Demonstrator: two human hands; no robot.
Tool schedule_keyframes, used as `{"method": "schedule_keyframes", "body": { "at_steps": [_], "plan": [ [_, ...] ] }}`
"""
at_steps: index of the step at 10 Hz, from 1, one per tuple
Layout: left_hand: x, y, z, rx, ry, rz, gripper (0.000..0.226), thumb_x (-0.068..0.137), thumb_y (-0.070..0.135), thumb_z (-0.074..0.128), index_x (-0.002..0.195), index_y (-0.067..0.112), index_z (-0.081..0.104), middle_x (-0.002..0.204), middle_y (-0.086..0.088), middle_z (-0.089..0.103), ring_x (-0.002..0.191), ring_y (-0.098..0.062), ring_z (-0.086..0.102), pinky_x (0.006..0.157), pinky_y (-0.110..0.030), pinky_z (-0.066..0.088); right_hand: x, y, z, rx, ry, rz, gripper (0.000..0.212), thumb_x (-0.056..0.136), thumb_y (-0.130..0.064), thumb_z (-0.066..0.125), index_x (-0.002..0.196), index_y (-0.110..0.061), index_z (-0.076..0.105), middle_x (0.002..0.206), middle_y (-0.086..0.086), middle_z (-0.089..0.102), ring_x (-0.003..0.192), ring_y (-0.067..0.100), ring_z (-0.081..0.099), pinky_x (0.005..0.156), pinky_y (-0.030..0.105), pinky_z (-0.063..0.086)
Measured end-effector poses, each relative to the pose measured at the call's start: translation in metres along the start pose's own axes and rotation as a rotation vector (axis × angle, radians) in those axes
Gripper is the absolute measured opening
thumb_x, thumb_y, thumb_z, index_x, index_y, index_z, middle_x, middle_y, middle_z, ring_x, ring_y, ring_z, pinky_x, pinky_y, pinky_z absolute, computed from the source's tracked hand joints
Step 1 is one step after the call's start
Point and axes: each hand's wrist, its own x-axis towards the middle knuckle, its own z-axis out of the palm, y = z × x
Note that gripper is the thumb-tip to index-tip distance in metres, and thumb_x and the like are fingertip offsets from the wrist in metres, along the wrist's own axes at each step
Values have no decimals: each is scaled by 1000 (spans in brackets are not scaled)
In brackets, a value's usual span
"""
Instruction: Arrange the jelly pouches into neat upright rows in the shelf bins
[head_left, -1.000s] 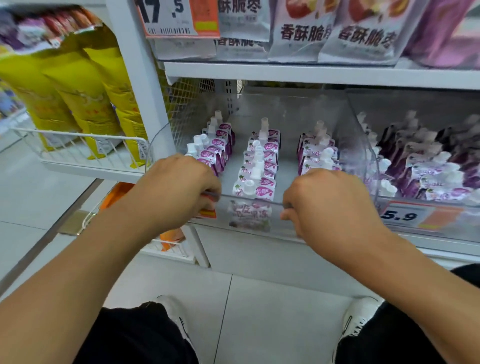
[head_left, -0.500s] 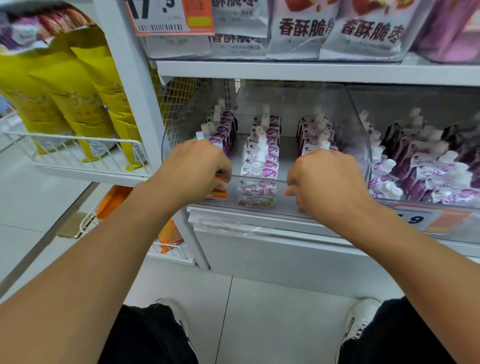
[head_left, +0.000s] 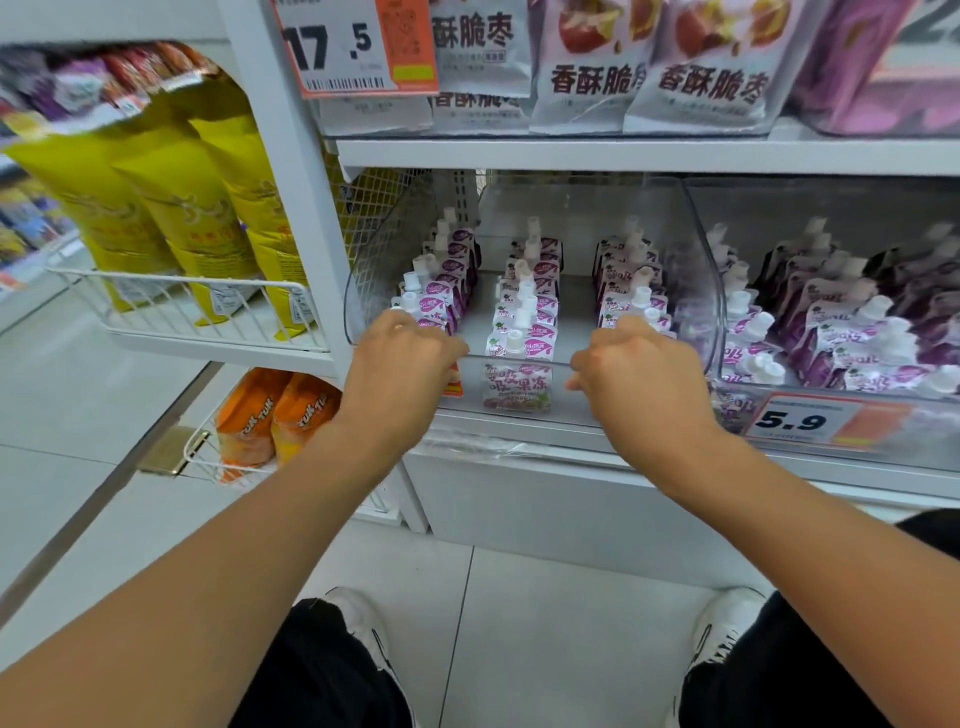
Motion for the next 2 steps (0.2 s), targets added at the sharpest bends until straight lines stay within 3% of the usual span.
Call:
{"method": "schedule_keyframes", "body": {
  "at_steps": [1,2],
  "plan": [
    [-20,16,10,-26,110,-12,39,68,13,85,102,20,69,90,-1,71,87,-24,62,86,-34,50,-14,-3,5,-4,48,-32,34,51,-13,95,60,-16,63,55,-2,53,69,22,53,44,19,4],
    [-38,17,-10,-237,-100,-56,72,92,34,65,152,20,30,152,-2,43,140,-20,37,117,-34,24,-31,5,-5,155,36,-52,37,79,-41,80,110,-26,67,103,-10,68,96,16,56,59,26,46]
  ]
}}
